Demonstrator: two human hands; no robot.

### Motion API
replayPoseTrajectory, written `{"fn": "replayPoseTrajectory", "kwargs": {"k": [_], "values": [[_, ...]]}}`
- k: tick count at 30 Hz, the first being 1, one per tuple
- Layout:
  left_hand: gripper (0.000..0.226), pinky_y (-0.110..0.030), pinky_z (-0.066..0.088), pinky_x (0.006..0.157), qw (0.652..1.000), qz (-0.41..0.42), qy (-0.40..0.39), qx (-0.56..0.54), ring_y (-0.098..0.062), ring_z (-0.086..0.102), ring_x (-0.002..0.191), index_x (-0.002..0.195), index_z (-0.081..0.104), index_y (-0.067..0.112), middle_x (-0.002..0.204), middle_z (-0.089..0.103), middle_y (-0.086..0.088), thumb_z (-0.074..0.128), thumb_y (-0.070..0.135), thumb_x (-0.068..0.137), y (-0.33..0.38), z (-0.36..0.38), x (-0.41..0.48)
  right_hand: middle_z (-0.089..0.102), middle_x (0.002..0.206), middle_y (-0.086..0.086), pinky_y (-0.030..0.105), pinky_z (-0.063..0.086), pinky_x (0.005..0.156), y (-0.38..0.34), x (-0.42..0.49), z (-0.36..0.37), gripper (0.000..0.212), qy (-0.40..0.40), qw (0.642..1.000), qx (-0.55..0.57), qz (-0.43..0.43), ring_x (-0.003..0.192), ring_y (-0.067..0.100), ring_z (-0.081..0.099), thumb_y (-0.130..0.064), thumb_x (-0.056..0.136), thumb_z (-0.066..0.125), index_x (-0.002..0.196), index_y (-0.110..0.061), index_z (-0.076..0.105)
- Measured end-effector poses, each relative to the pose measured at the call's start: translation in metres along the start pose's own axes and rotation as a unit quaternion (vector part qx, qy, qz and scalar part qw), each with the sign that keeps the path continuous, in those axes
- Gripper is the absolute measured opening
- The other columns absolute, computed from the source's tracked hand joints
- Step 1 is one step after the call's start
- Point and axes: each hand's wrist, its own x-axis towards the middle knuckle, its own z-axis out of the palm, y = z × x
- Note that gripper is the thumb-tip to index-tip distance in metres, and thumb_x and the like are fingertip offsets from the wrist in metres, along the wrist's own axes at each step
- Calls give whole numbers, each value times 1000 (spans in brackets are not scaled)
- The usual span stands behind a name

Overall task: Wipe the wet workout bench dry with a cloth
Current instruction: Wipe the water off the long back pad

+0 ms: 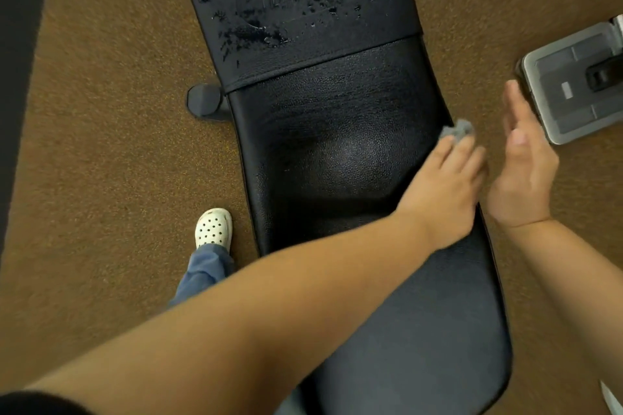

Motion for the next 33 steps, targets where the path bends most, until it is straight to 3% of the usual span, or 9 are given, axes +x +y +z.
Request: {"fn": "replayPoseTrajectory", "kwargs": {"k": [4, 8, 11, 18, 25, 28, 33], "values": [[55, -41, 6, 117, 998, 61, -8, 17, -26, 20, 145, 143, 42, 23, 153, 34, 0, 34, 35, 90, 16, 15, -27, 41, 147, 15, 47, 30, 113, -9, 0, -1, 59, -53, 996, -63, -31, 138, 25, 37, -43, 103, 21, 142, -3, 38], [63, -41, 4, 118, 992, 119, -8, 41, -24, 13, 147, 150, 26, 22, 157, 24, 5, 36, 34, 90, 9, 30, -62, 35, 151, 10, 35, 23, 118, -13, 3, 11, 52, -142, 986, -73, -41, 143, 17, 29, -35, 103, 25, 145, -6, 35], [62, -41, 7, 117, 992, 119, 0, 48, -23, 18, 145, 149, 29, 23, 155, 29, 7, 31, 33, 88, -3, 44, -102, 30, 154, 7, 31, 18, 119, -14, 7, 19, 49, -189, 976, -92, -51, 145, 16, 23, -29, 101, 27, 146, -8, 33], [67, -38, 13, 117, 990, -71, 121, -8, -22, 19, 144, 148, 30, 23, 152, 27, 7, 47, 27, 84, -58, 60, -187, 14, 158, 6, 27, 9, 120, -7, 5, 26, 57, -212, 965, -132, -77, 148, 19, 9, -39, 102, 24, 150, -7, 20], [53, -45, 14, 118, 928, -276, 234, -90, -33, 15, 144, 148, 30, 13, 155, 27, -8, 39, 26, 97, -124, 29, -141, -1, 159, 12, 37, 2, 121, -1, 3, 34, 64, -231, 934, -244, -120, 148, 25, -3, -46, 101, 20, 151, -7, 9], [52, -46, 10, 119, 916, -305, 251, -75, -38, 15, 144, 148, 32, 12, 155, 27, -15, 38, 29, 99, -159, 6, -109, -5, 159, 10, 38, 0, 120, -1, 3, 35, 67, -241, 921, -280, -125, 148, 25, -5, -49, 100, 19, 152, -11, 3], [51, -45, 8, 118, 918, -308, 237, -76, -35, 13, 145, 150, 30, 16, 157, 24, -10, 35, 34, 102, -164, -3, -93, -7, 159, 9, 38, 1, 120, -4, 3, 34, 67, -243, 917, -292, -119, 148, 25, -5, -50, 99, 19, 152, -13, 0]]}}
